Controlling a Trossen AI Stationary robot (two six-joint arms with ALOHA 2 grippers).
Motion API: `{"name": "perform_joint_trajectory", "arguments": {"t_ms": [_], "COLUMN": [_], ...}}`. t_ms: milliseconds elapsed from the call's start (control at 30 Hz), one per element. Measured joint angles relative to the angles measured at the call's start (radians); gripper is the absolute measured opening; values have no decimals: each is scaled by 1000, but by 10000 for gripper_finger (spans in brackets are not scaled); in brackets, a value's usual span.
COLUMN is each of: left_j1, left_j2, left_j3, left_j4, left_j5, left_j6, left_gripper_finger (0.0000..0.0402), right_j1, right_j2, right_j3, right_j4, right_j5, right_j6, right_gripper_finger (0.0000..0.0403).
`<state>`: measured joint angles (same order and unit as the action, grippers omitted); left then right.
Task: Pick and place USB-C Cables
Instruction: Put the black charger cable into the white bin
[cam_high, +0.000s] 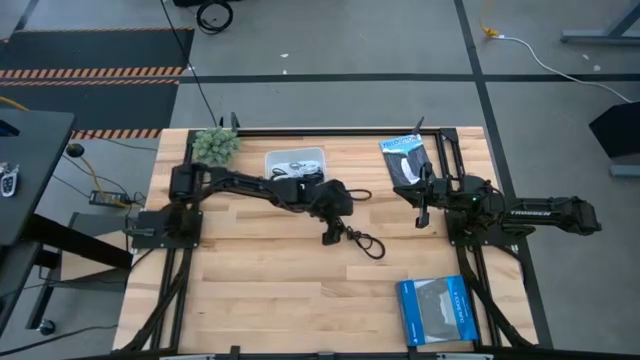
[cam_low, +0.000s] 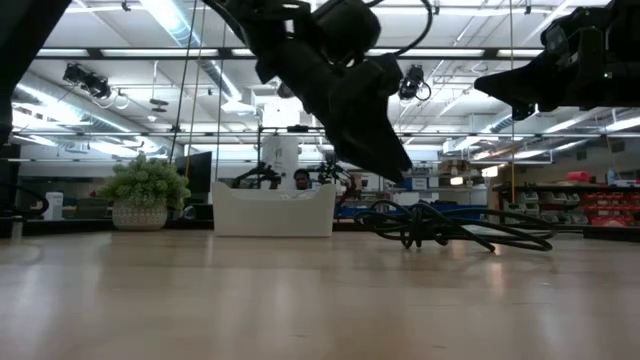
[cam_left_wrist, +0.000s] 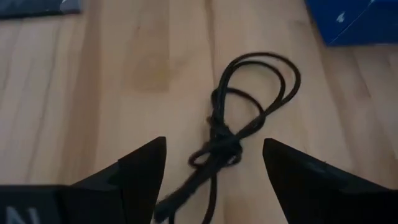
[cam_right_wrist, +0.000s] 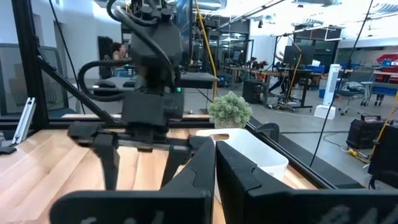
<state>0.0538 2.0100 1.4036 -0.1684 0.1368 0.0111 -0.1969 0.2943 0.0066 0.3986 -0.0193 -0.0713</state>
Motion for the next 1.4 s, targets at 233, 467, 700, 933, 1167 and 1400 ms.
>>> {"name": "perform_joint_trajectory", "arguments": {"t_ms": [233,467,700,933,1167,1400], "left_j1": [-9,-42,-54,-54,-53,-52], "left_j2": [48,68,96,96,69,16], "left_j3": [25,19,21,20,20,19], "left_j4": [-109,-151,-140,-151,-192,-243], "left_j5": [-2,-69,-99,-145,-156,-162], "left_j6": [146,322,366,304,283,261], "left_gripper_finger": [277,276,244,147,27,37], "right_j1": [0,0,0,0,0,0], "right_j2": [0,0,0,0,0,0], "right_j3": [0,0,0,0,0,0], "right_j4": [3,4,8,10,12,15], "right_j5": [0,0,0,0,0,-1], "right_j6": [0,0,0,0,0,0], "right_gripper_finger": [20,20,20,20,20,20]}}
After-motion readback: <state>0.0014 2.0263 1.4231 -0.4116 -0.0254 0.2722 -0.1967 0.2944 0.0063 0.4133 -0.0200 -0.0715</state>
